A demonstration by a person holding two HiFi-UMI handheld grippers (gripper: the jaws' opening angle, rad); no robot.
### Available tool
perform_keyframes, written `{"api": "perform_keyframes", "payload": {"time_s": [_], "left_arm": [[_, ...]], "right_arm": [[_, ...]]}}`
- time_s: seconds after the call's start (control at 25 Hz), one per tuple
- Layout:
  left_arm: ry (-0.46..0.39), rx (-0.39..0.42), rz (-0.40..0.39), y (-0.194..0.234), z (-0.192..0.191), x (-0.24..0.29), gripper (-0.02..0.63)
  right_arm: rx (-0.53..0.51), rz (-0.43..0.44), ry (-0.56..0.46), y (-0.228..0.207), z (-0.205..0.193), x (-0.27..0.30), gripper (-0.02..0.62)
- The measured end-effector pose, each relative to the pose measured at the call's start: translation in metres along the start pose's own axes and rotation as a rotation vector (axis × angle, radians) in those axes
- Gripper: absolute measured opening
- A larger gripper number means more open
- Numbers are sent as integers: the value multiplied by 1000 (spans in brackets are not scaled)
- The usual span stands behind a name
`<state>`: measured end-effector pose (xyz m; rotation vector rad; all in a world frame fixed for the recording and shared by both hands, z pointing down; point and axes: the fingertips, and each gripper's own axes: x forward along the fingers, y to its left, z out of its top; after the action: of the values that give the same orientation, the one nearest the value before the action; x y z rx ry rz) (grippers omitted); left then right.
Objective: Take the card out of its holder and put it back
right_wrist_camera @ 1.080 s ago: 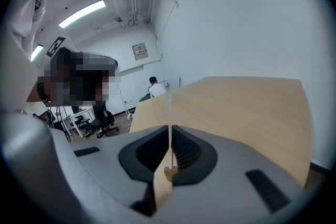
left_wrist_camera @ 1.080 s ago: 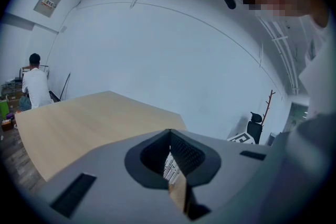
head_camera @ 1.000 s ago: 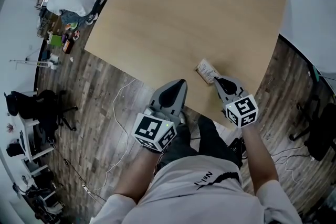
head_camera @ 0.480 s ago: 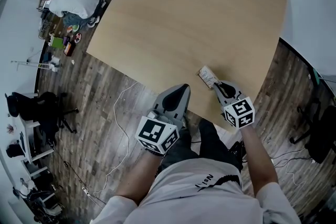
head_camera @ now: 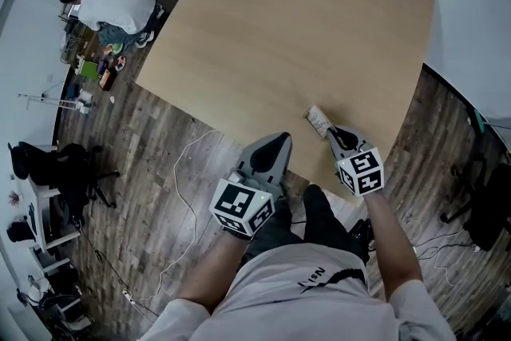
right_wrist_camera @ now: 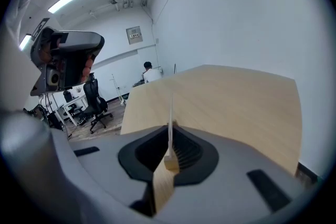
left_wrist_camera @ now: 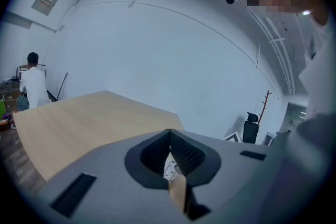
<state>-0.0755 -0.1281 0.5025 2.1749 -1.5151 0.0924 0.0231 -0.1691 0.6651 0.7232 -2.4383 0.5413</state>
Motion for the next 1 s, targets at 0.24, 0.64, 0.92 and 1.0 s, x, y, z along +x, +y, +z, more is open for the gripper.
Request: {"api": "perform_keyframes", "payload": {"time_s": [0.24, 0.64, 0.92, 1.0], "left_arm": [[-3, -3, -7, 4, 2, -8, 12], [36, 38, -67, -12, 4, -2, 12], [39, 84, -141, -39, 15, -8, 12], [35, 91, -155, -45, 20, -11, 12]], "right_arm": [[3, -24, -13, 0, 10, -8, 61], [6, -112, -85, 5, 51, -48, 60], [40, -112, -198, 28, 97, -83, 49], [45, -118, -237, 36, 110, -95, 41]]}}
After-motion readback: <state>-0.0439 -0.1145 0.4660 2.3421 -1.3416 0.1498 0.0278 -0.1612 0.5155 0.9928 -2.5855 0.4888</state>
